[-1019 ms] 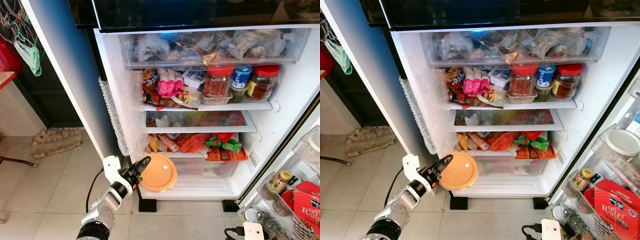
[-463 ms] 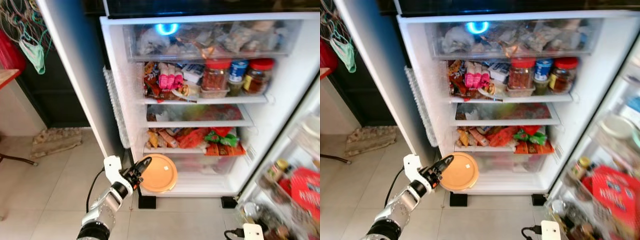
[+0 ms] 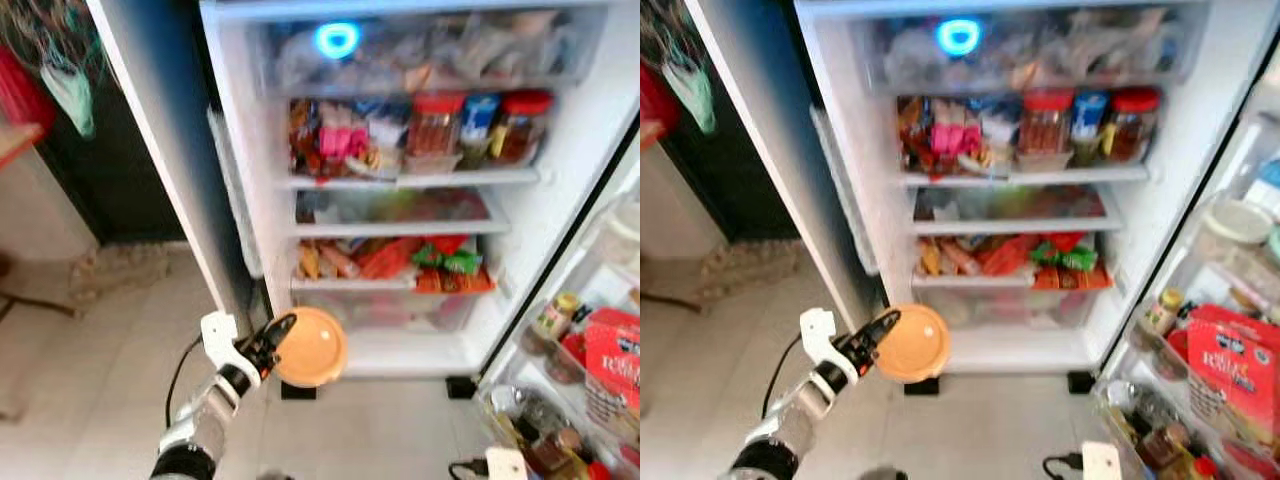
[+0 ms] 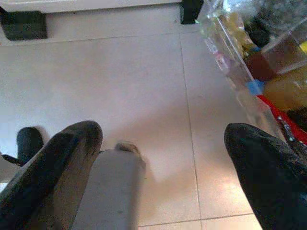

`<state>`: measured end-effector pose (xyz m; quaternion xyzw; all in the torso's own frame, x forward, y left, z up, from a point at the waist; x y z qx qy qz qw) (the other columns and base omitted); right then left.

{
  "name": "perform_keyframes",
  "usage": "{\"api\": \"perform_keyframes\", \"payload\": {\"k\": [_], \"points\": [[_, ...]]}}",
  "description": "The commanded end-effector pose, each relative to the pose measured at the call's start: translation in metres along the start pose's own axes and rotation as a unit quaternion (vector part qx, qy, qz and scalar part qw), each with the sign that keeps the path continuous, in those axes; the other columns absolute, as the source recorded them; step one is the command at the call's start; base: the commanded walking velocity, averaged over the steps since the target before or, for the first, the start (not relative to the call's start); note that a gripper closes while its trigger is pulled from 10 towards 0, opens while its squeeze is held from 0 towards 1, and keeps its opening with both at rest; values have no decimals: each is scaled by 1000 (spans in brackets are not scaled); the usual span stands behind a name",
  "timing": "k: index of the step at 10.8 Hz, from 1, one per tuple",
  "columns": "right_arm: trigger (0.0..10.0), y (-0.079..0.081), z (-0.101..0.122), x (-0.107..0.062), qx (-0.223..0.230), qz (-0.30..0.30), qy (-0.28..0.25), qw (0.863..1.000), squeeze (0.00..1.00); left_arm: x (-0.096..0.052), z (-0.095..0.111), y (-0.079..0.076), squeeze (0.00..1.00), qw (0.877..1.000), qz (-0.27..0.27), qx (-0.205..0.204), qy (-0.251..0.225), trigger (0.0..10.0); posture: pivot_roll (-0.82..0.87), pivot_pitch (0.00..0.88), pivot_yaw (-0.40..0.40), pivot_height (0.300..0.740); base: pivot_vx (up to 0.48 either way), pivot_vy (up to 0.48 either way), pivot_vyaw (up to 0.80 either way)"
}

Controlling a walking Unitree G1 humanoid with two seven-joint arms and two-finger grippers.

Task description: Restocking fridge

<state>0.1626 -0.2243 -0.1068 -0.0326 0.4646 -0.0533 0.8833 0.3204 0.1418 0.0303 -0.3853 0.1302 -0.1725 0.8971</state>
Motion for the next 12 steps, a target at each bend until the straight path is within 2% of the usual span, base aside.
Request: {"api": "perform_keyframes", "payload": {"k": [1, 6, 12], "points": [[10000, 0, 0, 0, 3, -1, 1, 1000, 0, 3, 7, -2, 0, 1000, -4, 7, -12, 10000, -23, 0, 25, 670, 0, 0, 0], [10000, -2, 2, 0, 4, -3, -4, 1000, 0, 2, 7, -2, 0, 1000, -4, 10, -10, 10000, -21, 0, 25, 656, 0, 0, 0], [10000, -2, 1, 0, 6, -5, -3, 1000, 0, 2, 7, -2, 0, 1000, -7, 12, -8, 10000, -21, 0, 27, 656, 268, 0, 0]]}}
Point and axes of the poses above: a point about 5 cm out from each wrist's last joint towards the gripper, its own x axis pointing out of the wrist towards the gripper, its own z axis along the axis of the wrist's last joint, y = z × x, the point moved 2 cm from there along x, pointing out of the wrist towards the gripper, and after that the axes turned 7 degrees about -x, right-handed, at the moved point
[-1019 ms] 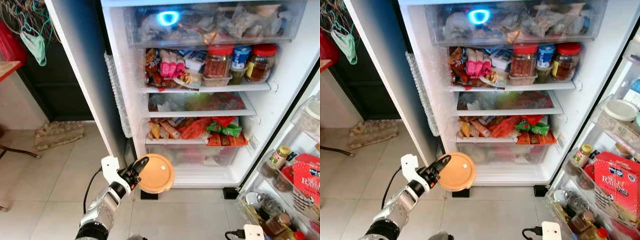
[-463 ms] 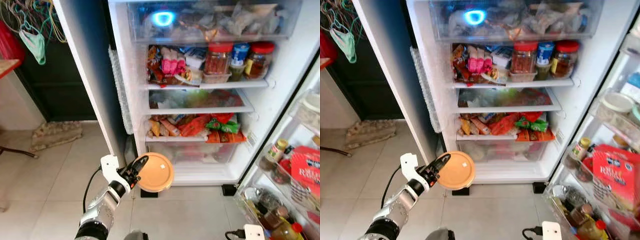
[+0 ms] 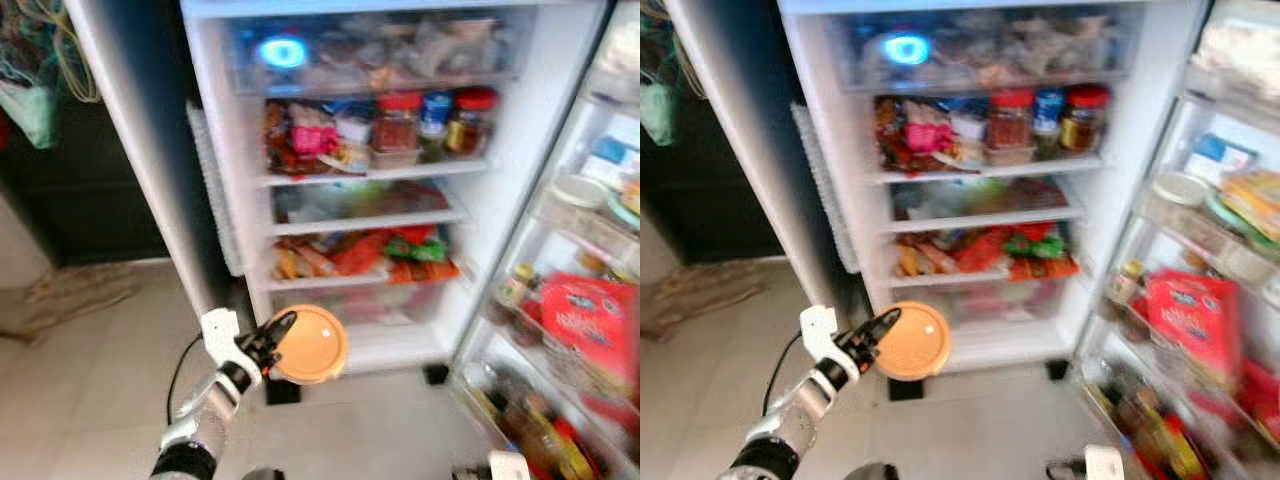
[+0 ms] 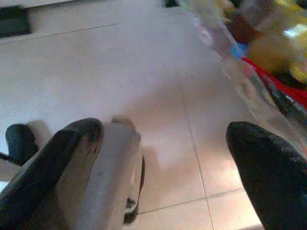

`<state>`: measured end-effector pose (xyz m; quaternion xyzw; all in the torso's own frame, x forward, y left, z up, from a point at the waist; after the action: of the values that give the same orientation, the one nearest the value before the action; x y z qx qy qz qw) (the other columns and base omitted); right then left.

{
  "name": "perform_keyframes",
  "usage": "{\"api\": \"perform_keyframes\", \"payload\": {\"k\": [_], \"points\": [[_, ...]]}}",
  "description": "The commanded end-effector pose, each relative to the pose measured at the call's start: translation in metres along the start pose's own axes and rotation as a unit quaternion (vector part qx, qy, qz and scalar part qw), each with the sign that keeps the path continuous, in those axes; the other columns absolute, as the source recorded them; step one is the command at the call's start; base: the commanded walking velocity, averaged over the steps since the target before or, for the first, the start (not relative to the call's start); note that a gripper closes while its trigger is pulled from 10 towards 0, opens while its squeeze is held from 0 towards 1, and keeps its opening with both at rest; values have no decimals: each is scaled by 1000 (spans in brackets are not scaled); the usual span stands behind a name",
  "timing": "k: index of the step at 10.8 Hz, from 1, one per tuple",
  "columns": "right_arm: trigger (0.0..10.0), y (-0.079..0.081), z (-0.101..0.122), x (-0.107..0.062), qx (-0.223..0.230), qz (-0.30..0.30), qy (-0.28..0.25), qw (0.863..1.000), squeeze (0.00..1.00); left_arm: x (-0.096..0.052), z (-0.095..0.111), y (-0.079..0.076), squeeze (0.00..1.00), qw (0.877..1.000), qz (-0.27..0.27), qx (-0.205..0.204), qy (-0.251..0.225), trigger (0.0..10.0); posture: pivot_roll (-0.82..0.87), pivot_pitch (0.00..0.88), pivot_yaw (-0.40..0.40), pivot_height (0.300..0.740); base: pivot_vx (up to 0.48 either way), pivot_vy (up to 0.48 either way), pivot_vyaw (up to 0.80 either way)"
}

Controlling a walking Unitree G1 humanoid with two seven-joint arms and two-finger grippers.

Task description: Restocking fridge

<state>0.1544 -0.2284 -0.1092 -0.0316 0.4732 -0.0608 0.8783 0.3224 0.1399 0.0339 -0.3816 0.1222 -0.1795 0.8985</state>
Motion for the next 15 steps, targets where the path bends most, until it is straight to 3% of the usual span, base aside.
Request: {"api": "perform_keyframes", "payload": {"k": [1, 7, 12, 15], "points": [[10000, 3, 9, 2, 4, 2, -14, 1000, 0, -1, 4, 1, 0, 1000, 0, 6, -2, 10000, -21, 0, 27, 656, 281, 0, 0], [10000, 2, 9, 2, 9, 1, -12, 1000, 0, -1, 3, 0, 0, 1000, -4, 5, -2, 10000, -17, 0, 23, 656, 286, 0, 0], [10000, 4, 7, 2, 4, 7, -10, 1000, 0, -1, -1, -3, 0, 1000, -20, 1, 12, 10000, -17, 0, 26, 656, 286, 0, -706], [10000, 3, 7, 1, -3, 4, -12, 1000, 0, 0, -1, -5, 0, 1000, -27, 1, 16, 10000, -17, 0, 28, 656, 282, 0, 0]]}}
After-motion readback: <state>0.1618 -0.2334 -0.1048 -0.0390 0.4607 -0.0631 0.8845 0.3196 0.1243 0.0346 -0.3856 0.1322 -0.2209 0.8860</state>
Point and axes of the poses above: a point about 5 cm out from each wrist's last joint towards the gripper, its own x axis pointing out of the wrist towards the gripper, its own z axis along the axis of the wrist's last joint, y = z × x, the point moved 2 cm from there along x, pointing out of the wrist towards the gripper, and after that the axes turned 7 degrees about -x, right-handed, at the moved point
